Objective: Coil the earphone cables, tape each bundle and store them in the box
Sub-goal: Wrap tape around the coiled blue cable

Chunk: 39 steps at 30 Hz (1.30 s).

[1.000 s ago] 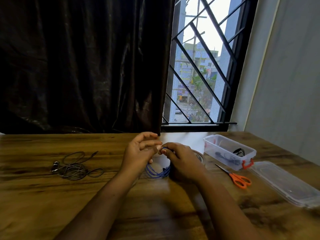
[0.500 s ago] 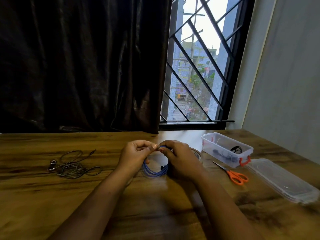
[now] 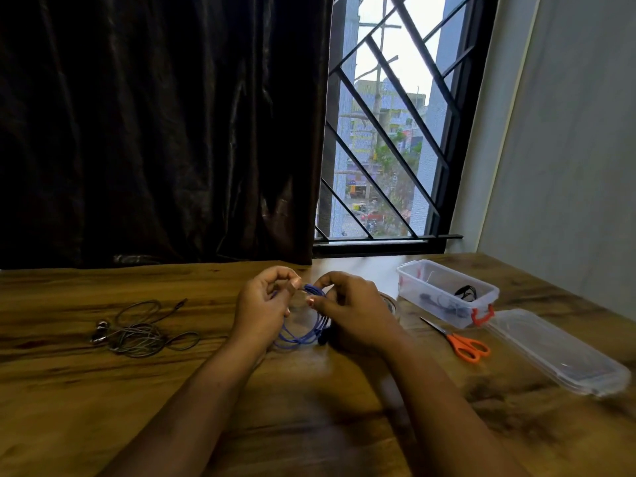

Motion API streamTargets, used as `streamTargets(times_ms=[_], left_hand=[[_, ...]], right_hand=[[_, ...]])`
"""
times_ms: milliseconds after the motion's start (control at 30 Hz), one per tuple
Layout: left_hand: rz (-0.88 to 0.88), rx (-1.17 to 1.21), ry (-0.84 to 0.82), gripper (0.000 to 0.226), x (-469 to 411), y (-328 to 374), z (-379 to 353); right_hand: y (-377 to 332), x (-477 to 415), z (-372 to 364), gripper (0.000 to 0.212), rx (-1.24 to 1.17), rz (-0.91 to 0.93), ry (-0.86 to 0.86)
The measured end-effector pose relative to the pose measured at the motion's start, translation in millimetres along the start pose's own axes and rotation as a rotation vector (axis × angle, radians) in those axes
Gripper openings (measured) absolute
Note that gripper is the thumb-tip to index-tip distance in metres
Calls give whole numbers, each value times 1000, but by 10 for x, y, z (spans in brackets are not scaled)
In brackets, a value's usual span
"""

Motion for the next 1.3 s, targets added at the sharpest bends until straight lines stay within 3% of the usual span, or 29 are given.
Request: streamTargets(times_ms=[133,333,633,900,1200,1300], left_hand=[[47,67,39,13,25,-3,0],[126,222,-5,13,30,9,-34],[237,170,14,14,95,-83,-20],[191,158,109,15,170,55,-78],[61,7,112,8,358,391,-345],[57,-31,76,16,328,505,-620]], right_hand=[[17,-10,30,14,-33,-27,-4],[139,-67,165,8,-128,-96,138],[288,-88,269,15,-284,-188,249],[238,41,364,25,-415,-217,260],[302,337,680,15,-602,-263,203],[398,429,912,13,-638,-297,153]])
Point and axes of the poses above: each hand's wrist, its own x-axis away from the middle knuckle, its own z-axis out of the back of the hand, y = z × x, the point moved 8 cm from there along -x, towards the middle knuckle, and after that the axes turned 10 degrees about -z, right-handed, at the moved point
